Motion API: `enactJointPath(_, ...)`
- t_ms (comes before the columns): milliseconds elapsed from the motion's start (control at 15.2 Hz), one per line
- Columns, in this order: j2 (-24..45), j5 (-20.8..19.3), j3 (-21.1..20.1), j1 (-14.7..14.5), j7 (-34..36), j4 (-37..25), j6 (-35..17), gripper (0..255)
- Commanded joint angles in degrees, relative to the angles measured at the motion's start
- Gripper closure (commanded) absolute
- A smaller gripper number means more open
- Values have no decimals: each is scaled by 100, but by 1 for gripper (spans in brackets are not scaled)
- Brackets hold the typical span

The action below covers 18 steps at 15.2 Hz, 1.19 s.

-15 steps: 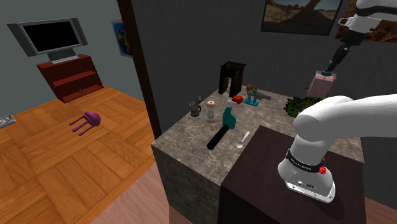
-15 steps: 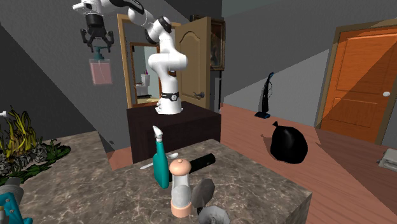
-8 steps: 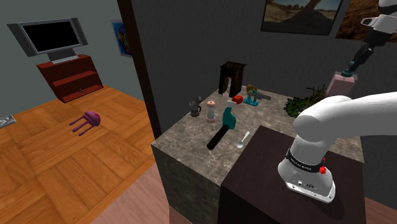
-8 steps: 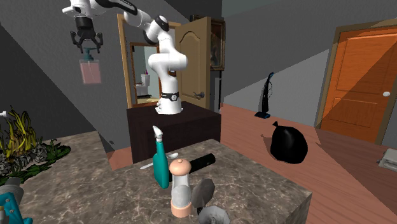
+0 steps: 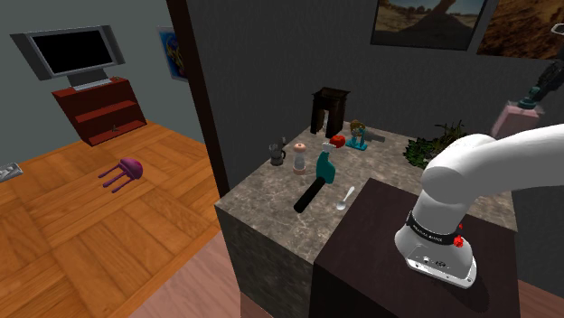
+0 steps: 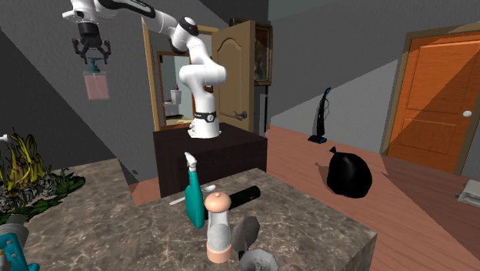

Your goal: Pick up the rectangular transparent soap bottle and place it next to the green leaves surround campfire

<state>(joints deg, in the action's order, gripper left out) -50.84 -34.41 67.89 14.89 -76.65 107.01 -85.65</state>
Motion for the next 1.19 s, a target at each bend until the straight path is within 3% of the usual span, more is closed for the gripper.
enactJointPath(0, 51, -103, 361, -249, -308, -453, 101, 255)
enactJointPath(396, 85, -354, 1286, -1135, -1006, -1819, 456, 255)
enactJointPath(1122, -223, -638, 1476, -892, -898, -1019, -190, 255)
